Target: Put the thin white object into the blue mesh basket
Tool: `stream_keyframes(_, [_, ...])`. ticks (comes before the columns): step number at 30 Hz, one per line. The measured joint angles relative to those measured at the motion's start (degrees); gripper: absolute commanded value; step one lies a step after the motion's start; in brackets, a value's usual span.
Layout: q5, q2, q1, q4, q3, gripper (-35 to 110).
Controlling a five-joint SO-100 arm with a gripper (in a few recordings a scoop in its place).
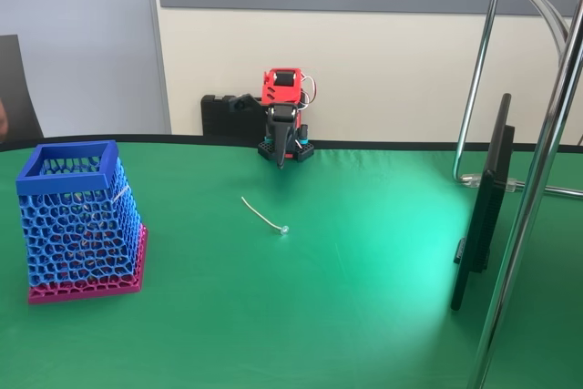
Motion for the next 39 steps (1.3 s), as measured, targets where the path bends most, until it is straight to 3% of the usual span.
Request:
stream_keyframes(10, [10.8, -19.9, -2.8, 0.3, -16.4, 1])
stream_keyframes(18, [20.8, -38.0, -3.6, 8.3, -33.8, 1])
stream_keyframes(39, [35.5, -77.0, 0.0, 14.8, -62.5, 1])
